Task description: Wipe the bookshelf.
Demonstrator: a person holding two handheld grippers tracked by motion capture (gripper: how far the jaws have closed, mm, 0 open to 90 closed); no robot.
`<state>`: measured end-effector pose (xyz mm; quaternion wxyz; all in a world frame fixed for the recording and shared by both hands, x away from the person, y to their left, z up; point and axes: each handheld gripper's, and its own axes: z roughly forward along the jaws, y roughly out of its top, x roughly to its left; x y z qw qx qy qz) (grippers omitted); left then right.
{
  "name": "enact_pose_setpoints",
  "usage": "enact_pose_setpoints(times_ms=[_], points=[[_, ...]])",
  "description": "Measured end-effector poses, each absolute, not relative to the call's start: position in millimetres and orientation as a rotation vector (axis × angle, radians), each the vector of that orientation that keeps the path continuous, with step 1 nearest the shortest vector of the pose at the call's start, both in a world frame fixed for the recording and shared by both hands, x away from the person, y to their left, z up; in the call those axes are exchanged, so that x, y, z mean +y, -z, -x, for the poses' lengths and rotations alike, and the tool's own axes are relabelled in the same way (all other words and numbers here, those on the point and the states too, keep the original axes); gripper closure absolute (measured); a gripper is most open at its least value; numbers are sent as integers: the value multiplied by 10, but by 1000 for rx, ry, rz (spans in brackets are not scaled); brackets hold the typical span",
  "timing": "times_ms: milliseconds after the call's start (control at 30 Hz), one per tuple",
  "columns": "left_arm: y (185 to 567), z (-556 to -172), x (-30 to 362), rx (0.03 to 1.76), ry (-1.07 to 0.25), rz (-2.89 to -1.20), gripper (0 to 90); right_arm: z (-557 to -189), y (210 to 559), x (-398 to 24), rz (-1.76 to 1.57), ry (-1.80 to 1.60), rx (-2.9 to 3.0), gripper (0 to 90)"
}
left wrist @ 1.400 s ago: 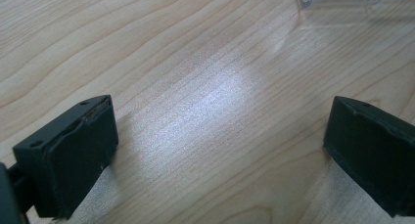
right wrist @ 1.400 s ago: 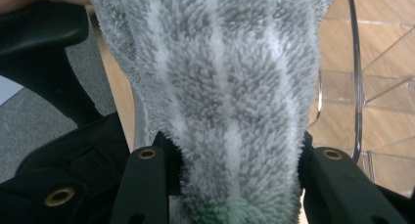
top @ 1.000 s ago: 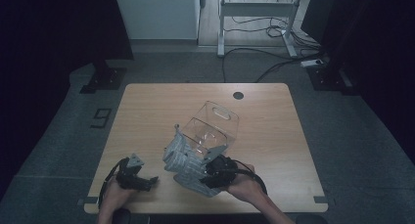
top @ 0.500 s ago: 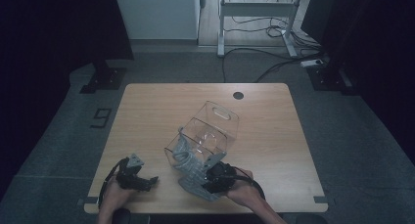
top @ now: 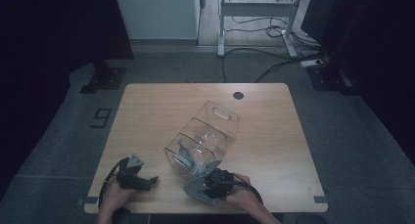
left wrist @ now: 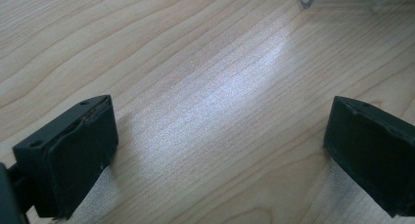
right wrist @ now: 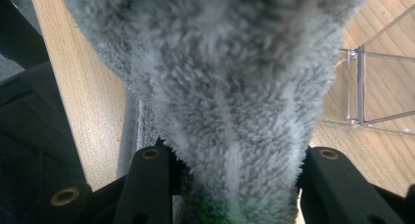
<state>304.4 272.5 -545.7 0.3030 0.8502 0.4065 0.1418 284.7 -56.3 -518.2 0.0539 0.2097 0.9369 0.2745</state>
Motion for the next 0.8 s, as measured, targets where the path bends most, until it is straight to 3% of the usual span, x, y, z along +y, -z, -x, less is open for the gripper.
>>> enact_pose_setpoints(times_ms=[367, 800], points=[[5457, -3045, 2724, 1078, -377, -2253, 0, -2797, 5007, -671, -628, -909, 2820, 604], [5461, -3046, 2721, 1081, -380, -2248, 0, -2755, 4469, -935, -637, -1051, 2775, 618]])
